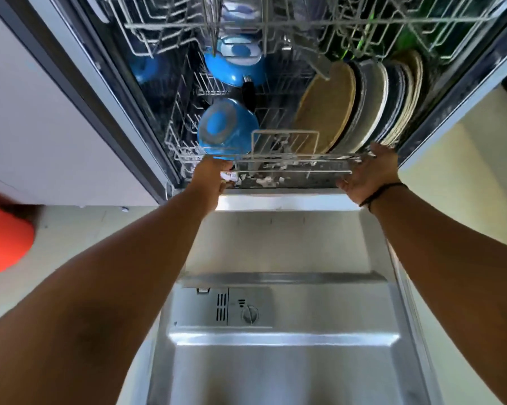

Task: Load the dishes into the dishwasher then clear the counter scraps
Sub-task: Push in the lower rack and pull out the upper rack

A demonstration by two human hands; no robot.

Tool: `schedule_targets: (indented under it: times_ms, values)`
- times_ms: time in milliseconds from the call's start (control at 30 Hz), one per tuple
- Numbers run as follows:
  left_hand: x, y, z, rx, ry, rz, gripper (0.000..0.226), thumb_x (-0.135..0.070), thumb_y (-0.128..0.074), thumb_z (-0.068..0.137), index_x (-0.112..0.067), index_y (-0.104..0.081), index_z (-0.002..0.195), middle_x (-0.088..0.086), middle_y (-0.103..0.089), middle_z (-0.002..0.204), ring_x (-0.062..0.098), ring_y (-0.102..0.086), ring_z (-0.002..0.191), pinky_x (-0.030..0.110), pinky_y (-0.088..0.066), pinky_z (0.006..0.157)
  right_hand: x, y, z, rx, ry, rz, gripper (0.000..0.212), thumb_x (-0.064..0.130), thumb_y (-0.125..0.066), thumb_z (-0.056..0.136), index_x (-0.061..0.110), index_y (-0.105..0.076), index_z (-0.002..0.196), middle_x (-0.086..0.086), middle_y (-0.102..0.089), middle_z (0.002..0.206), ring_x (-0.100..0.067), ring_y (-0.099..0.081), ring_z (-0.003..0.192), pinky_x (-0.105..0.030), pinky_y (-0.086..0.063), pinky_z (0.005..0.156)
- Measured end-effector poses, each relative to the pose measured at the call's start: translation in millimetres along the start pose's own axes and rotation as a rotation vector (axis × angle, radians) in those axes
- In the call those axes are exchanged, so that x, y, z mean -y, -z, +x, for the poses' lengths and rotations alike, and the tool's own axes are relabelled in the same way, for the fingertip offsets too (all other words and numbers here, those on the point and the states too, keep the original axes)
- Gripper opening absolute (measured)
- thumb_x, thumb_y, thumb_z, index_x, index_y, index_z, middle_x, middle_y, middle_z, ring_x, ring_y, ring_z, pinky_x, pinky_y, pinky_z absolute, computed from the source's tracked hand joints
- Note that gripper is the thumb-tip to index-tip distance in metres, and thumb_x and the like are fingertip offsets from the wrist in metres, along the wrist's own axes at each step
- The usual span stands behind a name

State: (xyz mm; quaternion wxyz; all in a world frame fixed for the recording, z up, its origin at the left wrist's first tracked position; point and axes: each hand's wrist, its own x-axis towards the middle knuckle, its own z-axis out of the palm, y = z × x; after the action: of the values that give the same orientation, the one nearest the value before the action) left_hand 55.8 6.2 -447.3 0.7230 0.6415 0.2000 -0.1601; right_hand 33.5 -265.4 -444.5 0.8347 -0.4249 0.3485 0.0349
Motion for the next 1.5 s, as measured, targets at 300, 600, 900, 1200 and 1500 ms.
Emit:
schedule_targets:
  times_ms: [300, 600, 900, 1200, 1500]
  values:
    - [2.6, 4.5, -33.3, 0.046, -0.3, 1.134, 0.07, -0.021, -0.049, 0.095, -0.021, -0.011, 0.153, 0.009, -0.016, 0.158, 0.032, -0.024, 0.142, 0.032, -0.028, 0.109, -4.3, -10.7, -24.8, -0.27, 0.385, -0.882, 0.071, 0.054, -0.067, 0.079, 0.012, -0.046, 0.134, -0.011, -0.056, 0.12, -0.031, -0.052, 0.113, -0.037, -0.04, 0.096]
    - [-149.1, -52.9, -106.2, -0.364, -1.217, 1.427, 0.072, -0.048, -0.043, 0.092, -0.008, -0.024, 0.149, 0.023, -0.02, 0.155, 0.043, -0.015, 0.143, 0.055, -0.006, 0.115, 118.8, -135.5, -131.2, -0.35, 1.736, -1.386, 0.034, 0.033, -0.048, 0.089, 0.013, -0.065, 0.11, -0.01, -0.065, 0.105, -0.027, -0.059, 0.101, -0.03, -0.039, 0.086]
    - [-191.2, -61.8, -101.8, -0.234, -0.8, 1.566, 0.066, -0.064, -0.031, 0.092, -0.016, -0.044, 0.136, 0.012, -0.048, 0.139, 0.032, -0.037, 0.133, 0.05, -0.014, 0.116, 149.4, -144.0, -136.4, -0.035, 1.066, -2.023, 0.055, 0.049, -0.017, 0.102, 0.017, -0.062, 0.107, -0.008, -0.059, 0.077, -0.026, -0.056, 0.074, -0.036, -0.045, 0.075]
    - [-140.6, -38.4, -180.1, -0.272, -0.819, 1.454, 0.038, -0.048, -0.045, 0.092, -0.018, -0.064, 0.105, 0.01, -0.067, 0.103, 0.034, -0.057, 0.1, 0.046, -0.036, 0.096, 99.9, -87.7, -204.0, -0.045, 1.123, -1.969, 0.064, 0.048, -0.012, 0.092, 0.02, -0.07, 0.101, -0.009, -0.071, 0.091, -0.032, -0.065, 0.083, -0.036, -0.043, 0.073]
    - [-92.7, -17.7, -300.9, -0.152, -0.608, 1.339, 0.037, -0.056, -0.034, 0.088, -0.034, -0.064, 0.093, -0.011, -0.065, 0.094, 0.02, -0.055, 0.097, 0.036, -0.031, 0.091, 47.0, -28.7, -309.6, -0.068, 1.025, -1.912, 0.046, 0.043, -0.031, 0.092, 0.021, -0.065, 0.069, -0.003, -0.06, 0.057, -0.026, -0.059, 0.056, -0.034, -0.042, 0.062]
